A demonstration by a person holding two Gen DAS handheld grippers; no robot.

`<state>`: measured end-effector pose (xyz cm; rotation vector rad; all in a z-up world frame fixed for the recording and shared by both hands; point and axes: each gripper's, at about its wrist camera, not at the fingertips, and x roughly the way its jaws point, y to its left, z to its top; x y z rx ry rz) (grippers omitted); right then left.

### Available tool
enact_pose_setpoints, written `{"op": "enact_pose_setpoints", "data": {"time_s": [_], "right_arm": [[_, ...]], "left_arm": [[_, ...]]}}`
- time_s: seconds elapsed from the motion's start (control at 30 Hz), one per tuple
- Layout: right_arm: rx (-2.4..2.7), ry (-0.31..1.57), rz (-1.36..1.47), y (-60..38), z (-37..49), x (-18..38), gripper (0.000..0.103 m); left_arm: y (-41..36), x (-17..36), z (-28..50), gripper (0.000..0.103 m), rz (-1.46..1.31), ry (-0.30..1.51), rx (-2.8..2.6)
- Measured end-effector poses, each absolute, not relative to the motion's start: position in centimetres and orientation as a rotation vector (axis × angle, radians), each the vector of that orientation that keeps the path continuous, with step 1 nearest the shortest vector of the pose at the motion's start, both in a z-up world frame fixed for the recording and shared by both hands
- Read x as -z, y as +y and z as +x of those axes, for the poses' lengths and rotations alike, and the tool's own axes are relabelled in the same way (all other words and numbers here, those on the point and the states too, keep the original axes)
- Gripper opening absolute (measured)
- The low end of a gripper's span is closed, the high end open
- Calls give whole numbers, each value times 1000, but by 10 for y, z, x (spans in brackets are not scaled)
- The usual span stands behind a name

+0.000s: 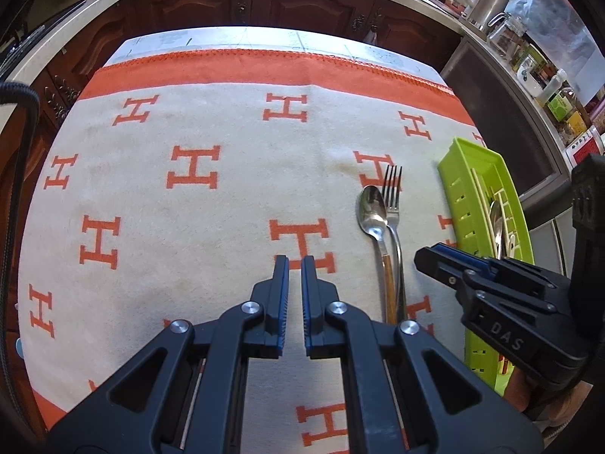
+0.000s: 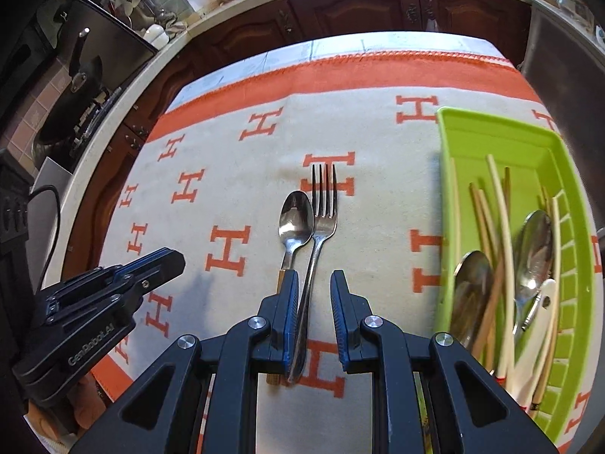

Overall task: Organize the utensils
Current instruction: 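Grasp the steel fork with the right tool while the left tool approaches the spoon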

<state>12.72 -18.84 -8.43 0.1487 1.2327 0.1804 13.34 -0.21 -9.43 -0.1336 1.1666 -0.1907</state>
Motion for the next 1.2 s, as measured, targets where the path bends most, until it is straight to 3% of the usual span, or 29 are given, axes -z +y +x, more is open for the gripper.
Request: {"op": "enact_pose_setpoints", "data": {"time_s": [0.43,0.57,0.7,1.2], "right_arm": [[-140,1250,-22,-152,148,118,18],[-113,1220,-100,-146,142,117,11],[-118,1231,-16,-161,141,115,4],[-184,1136,264,-213,94,66,4]], "left_arm": [[6,105,136,4,-153,1186,196],[1,106,135,4,-142,1188,212],[-5,107,135,4,-134,1192,232],[-60,122,143,4,-195,1291,379]]}}
